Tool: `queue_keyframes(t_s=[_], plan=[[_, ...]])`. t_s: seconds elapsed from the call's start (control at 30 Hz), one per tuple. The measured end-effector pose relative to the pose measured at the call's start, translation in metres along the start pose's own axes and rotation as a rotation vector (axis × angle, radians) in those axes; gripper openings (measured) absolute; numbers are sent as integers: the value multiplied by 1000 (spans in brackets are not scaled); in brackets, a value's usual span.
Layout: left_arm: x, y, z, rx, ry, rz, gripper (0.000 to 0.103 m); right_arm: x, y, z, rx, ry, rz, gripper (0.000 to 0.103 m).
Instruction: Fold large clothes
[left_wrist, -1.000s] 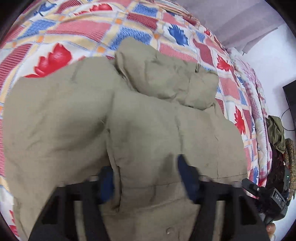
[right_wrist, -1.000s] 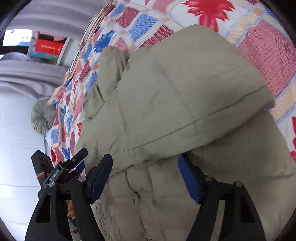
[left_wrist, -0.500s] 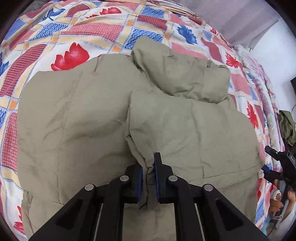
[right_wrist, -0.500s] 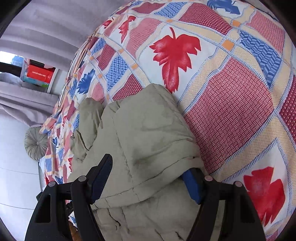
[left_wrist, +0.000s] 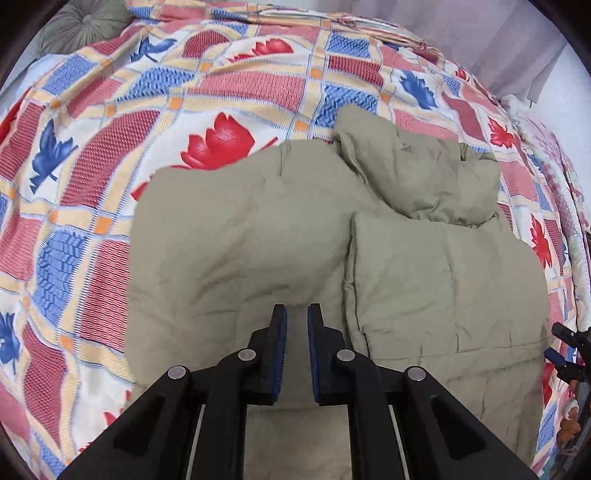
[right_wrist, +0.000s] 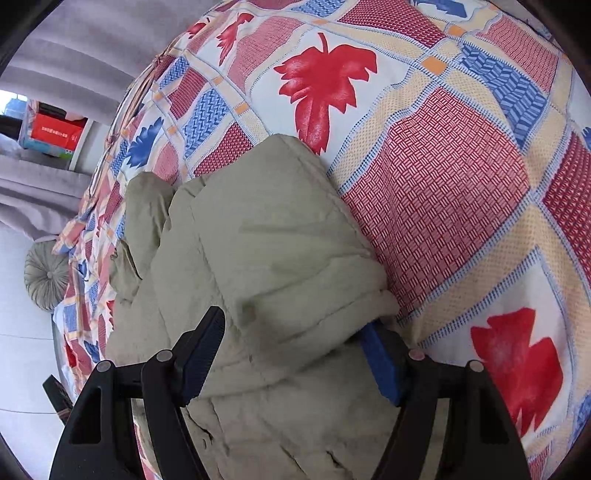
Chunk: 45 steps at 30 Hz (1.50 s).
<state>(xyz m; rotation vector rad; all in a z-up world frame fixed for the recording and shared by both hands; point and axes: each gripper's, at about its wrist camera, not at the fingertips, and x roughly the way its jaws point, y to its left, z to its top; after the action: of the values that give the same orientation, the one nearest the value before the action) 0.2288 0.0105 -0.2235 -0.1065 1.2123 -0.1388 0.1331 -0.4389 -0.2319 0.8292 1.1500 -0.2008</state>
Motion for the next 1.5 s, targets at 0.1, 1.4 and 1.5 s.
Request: queue_keyframes(t_s=[0.1, 1.4, 1.5], plan=[[-16, -7, 0, 27, -26, -18, 13, -16, 4, -19, -24, 41, 1, 76], [23, -51, -9, 180, -25, 158, 13, 20, 51, -8, -435, -82, -275, 26], [11, -48, -18, 177, -11, 142, 13, 13, 54, -17, -440, -78, -277, 26]])
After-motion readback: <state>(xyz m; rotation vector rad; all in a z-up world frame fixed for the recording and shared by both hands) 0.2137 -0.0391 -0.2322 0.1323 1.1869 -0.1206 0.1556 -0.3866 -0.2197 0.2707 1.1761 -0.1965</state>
